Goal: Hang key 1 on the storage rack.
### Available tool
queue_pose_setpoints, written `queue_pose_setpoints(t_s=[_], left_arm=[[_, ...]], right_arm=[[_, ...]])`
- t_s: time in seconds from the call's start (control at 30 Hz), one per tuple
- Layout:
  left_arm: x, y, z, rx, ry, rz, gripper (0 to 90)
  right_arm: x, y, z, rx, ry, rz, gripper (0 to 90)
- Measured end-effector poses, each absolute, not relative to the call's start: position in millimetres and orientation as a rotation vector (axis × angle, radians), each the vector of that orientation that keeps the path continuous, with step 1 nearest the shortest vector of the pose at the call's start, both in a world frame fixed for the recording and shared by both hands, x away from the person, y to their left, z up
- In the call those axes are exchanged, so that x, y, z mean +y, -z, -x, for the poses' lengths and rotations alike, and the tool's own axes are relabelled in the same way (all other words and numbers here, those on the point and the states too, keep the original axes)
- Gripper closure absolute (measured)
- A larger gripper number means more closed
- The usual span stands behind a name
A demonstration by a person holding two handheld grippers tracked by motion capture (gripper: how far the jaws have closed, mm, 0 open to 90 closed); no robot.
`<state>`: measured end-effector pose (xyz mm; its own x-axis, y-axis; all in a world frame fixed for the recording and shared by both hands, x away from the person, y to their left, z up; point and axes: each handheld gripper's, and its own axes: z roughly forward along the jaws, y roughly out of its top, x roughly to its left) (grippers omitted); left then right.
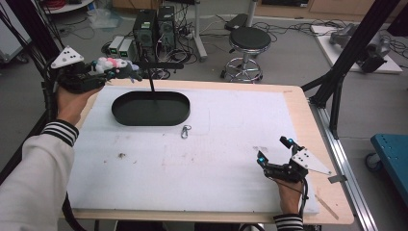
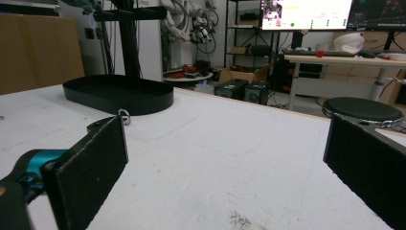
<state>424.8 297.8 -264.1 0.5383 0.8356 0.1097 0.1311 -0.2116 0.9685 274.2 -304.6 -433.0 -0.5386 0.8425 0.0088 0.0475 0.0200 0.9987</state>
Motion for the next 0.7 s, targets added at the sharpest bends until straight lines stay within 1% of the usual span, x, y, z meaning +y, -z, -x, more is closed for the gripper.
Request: queue_pose_setpoints(t_s=[0.7], left_arm=[[288.6, 258.3, -442.6, 0.833, -0.826, -1.689, 53.5]], right_arm=[[-300.9, 441.1, -281.5, 1.679, -1.589, -0.937, 0.6]])
